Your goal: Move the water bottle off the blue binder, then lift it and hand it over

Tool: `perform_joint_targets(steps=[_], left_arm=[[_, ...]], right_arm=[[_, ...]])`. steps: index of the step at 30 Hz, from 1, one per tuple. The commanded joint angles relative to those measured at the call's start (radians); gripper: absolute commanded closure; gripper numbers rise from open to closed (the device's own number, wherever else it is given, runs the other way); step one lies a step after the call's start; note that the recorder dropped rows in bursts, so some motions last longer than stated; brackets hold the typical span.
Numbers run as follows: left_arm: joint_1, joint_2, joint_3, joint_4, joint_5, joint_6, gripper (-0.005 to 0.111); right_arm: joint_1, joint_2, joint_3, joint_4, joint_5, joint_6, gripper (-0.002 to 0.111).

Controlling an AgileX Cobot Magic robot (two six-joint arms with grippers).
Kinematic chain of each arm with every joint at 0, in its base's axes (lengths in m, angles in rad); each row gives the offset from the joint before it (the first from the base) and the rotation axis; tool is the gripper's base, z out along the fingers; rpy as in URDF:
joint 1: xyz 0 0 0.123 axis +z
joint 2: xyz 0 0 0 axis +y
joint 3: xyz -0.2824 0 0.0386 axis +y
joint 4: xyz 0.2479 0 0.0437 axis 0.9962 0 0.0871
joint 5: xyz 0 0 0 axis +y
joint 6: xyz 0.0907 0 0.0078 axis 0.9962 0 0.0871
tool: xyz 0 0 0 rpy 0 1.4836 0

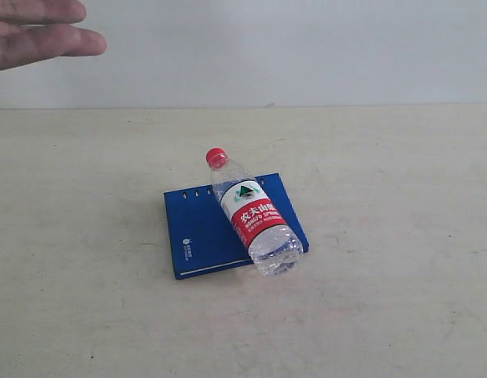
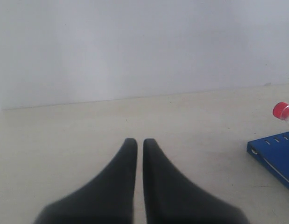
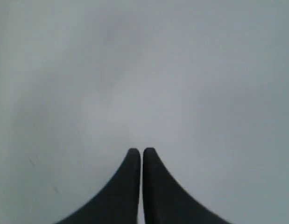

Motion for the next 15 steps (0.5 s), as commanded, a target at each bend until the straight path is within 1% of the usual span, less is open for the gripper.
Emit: perform_joint_targets(steps=[1, 3, 4, 6, 8, 9, 10, 12, 14, 15], left_arm=[[-0.007, -0.004, -0.001, 0.002, -0.014, 0.005, 0.102], [-0.007, -0.004, -0.001, 0.002, -0.014, 0.005, 0.102], [-0.007, -0.004, -0.001, 0.002, -0.014, 0.005, 0.102], [-0.007, -0.004, -0.001, 0.002, -0.014, 0.005, 0.102], [-0.007, -0.004, -0.001, 0.002, -0.014, 0.005, 0.102], [-0.007, -0.004, -0.001, 0.002, -0.014, 0.005, 0.102], [-0.007, -0.004, -0.001, 0.002, -0.014, 0.005, 0.102], [-0.007, -0.004, -0.001, 0.002, -0.014, 0.005, 0.102], [-0.007, -0.004, -0.001, 0.002, -0.014, 0.005, 0.102], [-0.007, -0.004, -0.001, 0.002, -0.014, 0.005, 0.102]], right_arm=[[0.002, 0.406, -0.057, -0.49, -0.259, 0.436, 0.108], [0.002, 0.623, -0.057, -0.546, -0.478, 0.587, 0.108], [0.002, 0.733, -0.057, -0.589, -0.538, 0.635, 0.108], [0.002, 0.903, -0.057, -0.608, -0.556, 0.616, 0.108], [0.002, 1.012, -0.075, -0.591, -0.559, 0.507, 0.108], [0.002, 1.045, -0.085, -0.591, -0.578, 0.467, 0.104], [0.002, 1.067, -0.098, -0.591, -0.602, 0.44, 0.098], [0.019, 1.098, -0.13, -0.591, -0.621, 0.403, 0.081], [0.062, 1.124, -0.174, -0.59, -0.592, 0.403, 0.055], [0.094, 1.134, -0.196, -0.585, -0.55, 0.42, 0.047]])
